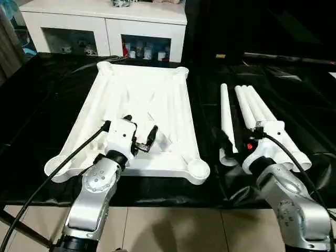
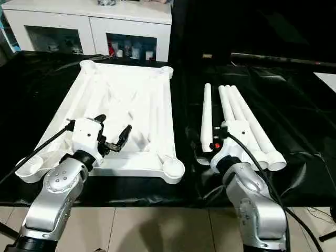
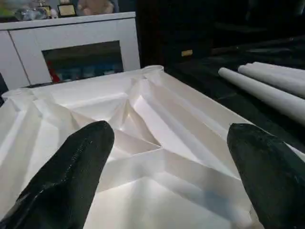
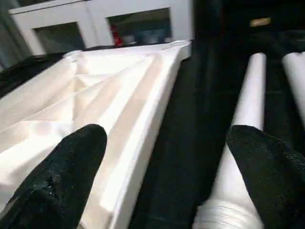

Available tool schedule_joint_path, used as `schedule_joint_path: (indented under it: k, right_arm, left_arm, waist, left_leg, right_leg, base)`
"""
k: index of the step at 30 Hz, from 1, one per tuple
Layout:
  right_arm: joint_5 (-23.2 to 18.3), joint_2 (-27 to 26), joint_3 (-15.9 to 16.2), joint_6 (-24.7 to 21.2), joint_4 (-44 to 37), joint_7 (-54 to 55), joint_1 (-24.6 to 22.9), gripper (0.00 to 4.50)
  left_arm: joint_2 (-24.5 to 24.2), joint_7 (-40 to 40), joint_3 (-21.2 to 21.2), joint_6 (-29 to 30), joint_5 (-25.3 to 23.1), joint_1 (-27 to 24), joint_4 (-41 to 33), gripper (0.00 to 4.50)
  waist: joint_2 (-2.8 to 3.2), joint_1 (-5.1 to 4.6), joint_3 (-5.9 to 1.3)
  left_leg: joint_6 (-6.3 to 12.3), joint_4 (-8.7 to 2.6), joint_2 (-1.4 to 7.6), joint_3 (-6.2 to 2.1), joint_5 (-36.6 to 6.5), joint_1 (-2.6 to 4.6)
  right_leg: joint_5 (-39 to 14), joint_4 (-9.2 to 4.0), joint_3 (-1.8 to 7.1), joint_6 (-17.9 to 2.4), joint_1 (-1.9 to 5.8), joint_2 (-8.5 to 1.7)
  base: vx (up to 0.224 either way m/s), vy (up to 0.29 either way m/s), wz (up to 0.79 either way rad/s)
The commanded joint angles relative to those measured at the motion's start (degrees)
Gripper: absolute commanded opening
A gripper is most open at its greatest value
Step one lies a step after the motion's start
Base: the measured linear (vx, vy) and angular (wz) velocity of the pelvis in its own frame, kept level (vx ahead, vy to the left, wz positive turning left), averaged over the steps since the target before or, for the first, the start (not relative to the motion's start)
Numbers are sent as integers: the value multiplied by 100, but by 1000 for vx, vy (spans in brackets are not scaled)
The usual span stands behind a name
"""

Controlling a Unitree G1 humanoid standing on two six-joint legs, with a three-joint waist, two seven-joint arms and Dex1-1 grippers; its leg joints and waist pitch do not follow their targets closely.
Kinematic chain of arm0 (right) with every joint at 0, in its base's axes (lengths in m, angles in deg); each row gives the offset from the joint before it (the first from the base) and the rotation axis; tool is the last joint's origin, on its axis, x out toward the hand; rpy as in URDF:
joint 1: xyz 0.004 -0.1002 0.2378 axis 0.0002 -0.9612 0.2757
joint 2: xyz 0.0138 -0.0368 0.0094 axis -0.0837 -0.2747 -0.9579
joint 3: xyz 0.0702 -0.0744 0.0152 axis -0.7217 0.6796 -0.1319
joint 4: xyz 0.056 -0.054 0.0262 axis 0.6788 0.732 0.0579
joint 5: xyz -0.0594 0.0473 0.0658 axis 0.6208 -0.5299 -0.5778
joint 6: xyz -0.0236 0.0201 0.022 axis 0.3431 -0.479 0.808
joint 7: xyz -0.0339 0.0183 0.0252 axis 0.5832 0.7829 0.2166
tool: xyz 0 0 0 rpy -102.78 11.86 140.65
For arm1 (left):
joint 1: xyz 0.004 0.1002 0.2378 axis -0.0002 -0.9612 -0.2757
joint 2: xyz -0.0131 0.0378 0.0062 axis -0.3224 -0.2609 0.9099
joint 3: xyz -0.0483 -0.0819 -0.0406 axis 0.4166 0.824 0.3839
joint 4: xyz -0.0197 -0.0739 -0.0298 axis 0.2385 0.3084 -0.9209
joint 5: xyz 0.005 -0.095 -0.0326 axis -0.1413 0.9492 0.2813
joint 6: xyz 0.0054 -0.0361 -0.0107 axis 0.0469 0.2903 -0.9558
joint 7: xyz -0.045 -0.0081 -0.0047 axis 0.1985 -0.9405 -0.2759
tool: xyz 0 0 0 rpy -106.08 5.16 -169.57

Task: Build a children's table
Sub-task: Move to table

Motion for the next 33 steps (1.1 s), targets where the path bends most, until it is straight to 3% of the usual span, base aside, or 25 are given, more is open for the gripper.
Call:
schedule_joint_path:
  k: [1, 3, 4, 6, 7, 9, 14, 17, 18, 24, 28, 33]
  right_arm:
    - [-116, 145, -63, -162, -149, -98, 126, 450]
    - [-146, 150, -81, -231, -167, -117, 139, 450]
    - [-175, 140, -97, -272, -188, -111, 140, 450]
    - [-212, 130, -109, -299, -206, -122, 132, 450]
    - [-255, 129, -120, -335, -227, -137, 128, 450]
    - [-368, 112, -156, -403, -248, -141, 143, 450]
    - [-517, 138, -177, -478, -290, -149, 161, 450]
    - [-523, 145, -200, -497, -283, -155, 177, 450]
    - [-544, 159, -199, -512, -285, -140, 181, 450]
    - [-546, 164, -132, -502, -277, -104, 189, 450]
    - [-510, 181, -82, -468, -258, -92, 198, 450]
    - [-291, 245, 30, -333, -251, -38, 197, 450]
  left_arm:
    - [-34, -10, -72, 100, -40, -19, -125, 439]
    - [-66, -18, -93, 113, -74, -7, -133, 439]
    - [-85, -23, -108, 116, -99, -11, -153, 439]
    - [-107, -30, -132, 116, -133, -16, -171, 439]
    - [-138, -42, -167, 105, -186, -17, -188, 439]
    - [-213, -66, -256, 81, -330, -1, -217, 439]
    - [-511, 81, -491, 86, -979, 107, -181, 439]
    - [-700, 226, -556, 107, -1347, 230, -139, 439]
    - [-790, 278, -592, 111, -1519, 272, -136, 439]
    - [-901, 239, -633, 215, -1699, 340, -152, 439]
    - [-745, 176, -519, 247, -1403, 323, -177, 439]
    - [-158, -122, -119, 607, -257, 247, -442, 439]
  waist:
    - [16, 4, -263]
    - [19, 15, -300]
    - [24, 37, -343]
    - [22, 47, -373]
    - [27, 58, -385]
    - [28, 58, -376]
    - [33, 55, -351]
    - [43, 53, -326]
    - [15, 44, -317]
    - [25, 48, -312]
    - [26, 54, -320]
    - [22, 68, -333]
  left_leg:
    - [-91, -509, 206, -13, -1677, -4]
    - [-57, -486, 202, 0, -1339, -34]
    - [-10, -454, 210, 15, -926, -42]
    - [60, -422, 202, 37, -533, -58]
    - [127, -400, 204, 59, -223, -65]
    - [196, -400, 205, 77, -242, -54]
    - [198, -420, 228, 92, -483, -25]
    - [72, -442, 236, 100, -817, 1]
    - [34, -448, 235, 106, -909, -6]
    - [-87, -468, 238, 110, -1064, -10]
    - [-87, -458, 232, 118, -1000, -16]
    - [-98, -442, 231, 128, -843, -37]
  right_leg:
    - [-1967, -517, 177, -581, 59, -329]
    - [-1602, -475, 181, -618, 88, -322]
    - [-1047, -424, 181, -683, 100, -318]
    - [-383, -362, 171, -785, 125, -305]
    - [303, -294, 157, -909, 138, -275]
    - [454, -285, 153, -979, 144, -275]
    - [99, -324, 159, -985, 135, -289]
    - [-426, -373, 164, -932, 100, -294]
    - [-611, -389, 165, -888, 97, -292]
    - [-1042, -416, 165, -764, 59, -298]
    - [-923, -409, 165, -807, 50, -299]
    - [-628, -378, 163, -928, 70, -295]
  base:
    - [0, 0, 0]
    - [0, 0, 0]
    - [0, 0, 0]
    - [28, 0, -1]
    - [56, 0, -1]
    - [0, 0, 0]
    - [0, 0, 0]
    - [0, 0, 0]
    - [0, 0, 0]
    - [0, 0, 0]
    - [0, 0, 0]
    - [0, 0, 0]
